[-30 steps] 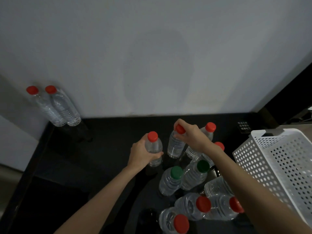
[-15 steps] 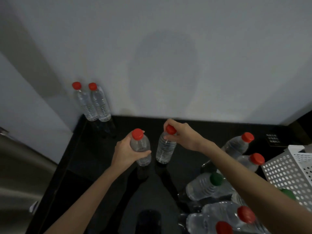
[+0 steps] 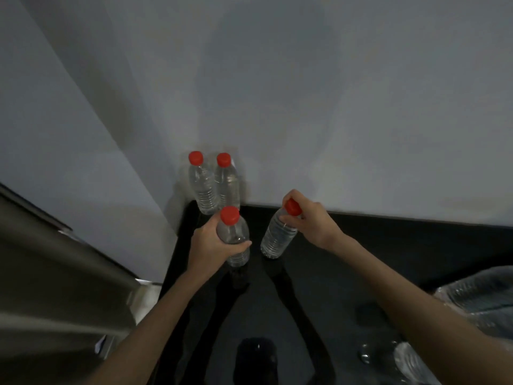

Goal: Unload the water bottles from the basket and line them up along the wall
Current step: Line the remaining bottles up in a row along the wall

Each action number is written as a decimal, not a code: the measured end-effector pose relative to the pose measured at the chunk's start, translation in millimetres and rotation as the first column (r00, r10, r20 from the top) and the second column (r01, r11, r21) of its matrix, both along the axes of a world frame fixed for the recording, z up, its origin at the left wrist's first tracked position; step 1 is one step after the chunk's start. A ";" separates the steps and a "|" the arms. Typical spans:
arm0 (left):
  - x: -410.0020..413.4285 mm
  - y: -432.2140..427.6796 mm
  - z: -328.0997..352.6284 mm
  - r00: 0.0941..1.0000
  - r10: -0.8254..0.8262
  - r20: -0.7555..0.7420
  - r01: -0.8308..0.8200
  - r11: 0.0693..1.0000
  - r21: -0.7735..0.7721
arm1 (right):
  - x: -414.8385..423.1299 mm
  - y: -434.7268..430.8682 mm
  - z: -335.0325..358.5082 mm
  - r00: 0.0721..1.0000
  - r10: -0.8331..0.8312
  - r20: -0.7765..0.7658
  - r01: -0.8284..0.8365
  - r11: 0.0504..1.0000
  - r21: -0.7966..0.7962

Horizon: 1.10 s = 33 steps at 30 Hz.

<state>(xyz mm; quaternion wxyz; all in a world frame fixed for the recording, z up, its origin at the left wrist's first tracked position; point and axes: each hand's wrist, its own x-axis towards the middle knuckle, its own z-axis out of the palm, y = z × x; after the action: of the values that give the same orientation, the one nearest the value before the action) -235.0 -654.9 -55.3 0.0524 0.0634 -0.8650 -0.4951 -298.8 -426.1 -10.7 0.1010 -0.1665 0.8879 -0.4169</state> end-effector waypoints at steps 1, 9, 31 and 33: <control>-7.6 -4.6 -2.0 1.000 0.003 0.006 -0.003 1.000 0.009 | -6.7 -7.4 -2.5 1.000 -0.020 -0.009 0.020 1.000 -0.003; -54.2 -15.3 -16.5 1.000 -0.022 0.013 0.021 0.996 0.082 | -68.3 -45.4 -10.3 0.992 -0.103 -0.073 0.107 0.993 0.057; -39.2 -5.2 -47.7 0.992 -0.103 0.075 0.066 0.920 0.387 | -74.8 -76.3 -15.8 0.927 -0.246 -0.282 0.200 0.963 -0.183; -31.3 -7.7 -58.4 0.991 -0.053 0.123 -0.002 0.912 0.410 | -61.4 -73.3 -10.0 0.918 -0.194 -0.347 0.150 0.977 -0.148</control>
<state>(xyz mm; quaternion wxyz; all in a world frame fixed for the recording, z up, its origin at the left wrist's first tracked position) -266.3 -662.6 -113.7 -0.0255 0.0942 -0.7445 -0.6605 -360.2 -499.4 -20.7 -0.1100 -0.1668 0.8761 -0.4387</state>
